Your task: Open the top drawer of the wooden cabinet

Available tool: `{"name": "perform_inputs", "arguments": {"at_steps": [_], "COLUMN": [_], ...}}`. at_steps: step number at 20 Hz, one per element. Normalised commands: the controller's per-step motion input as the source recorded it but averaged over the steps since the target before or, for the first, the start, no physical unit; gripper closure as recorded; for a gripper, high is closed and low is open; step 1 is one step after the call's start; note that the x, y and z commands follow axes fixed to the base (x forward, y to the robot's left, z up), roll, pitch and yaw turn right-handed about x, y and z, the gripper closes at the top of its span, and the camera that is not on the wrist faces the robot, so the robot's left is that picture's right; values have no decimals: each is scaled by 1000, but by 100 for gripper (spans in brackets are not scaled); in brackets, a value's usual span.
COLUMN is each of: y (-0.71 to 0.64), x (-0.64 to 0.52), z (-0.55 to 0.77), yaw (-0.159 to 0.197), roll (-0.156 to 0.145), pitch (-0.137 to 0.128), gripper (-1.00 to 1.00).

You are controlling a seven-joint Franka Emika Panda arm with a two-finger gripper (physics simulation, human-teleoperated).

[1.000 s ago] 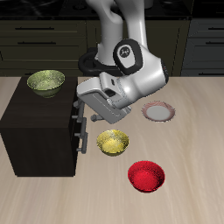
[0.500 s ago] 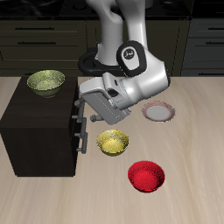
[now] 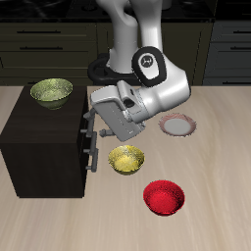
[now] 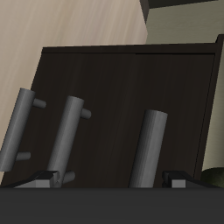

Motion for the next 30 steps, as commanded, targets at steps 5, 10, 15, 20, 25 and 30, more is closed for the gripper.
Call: {"name": "perform_inputs", "arguments": {"at_steps": [5,10,15,20,25,30], "y": [39,-41,-75,52,370,693], "x": [38,59,57,50,100,209], "z": [5,9,10,-27,-68,22], "yaw": [-32,-20,-17,-12,-17,-30], "roll": [24,2,9,13,33,89], "pitch": [5,1,-5,-7,15,5], "gripper": [100,100,100,100,100,100]}}
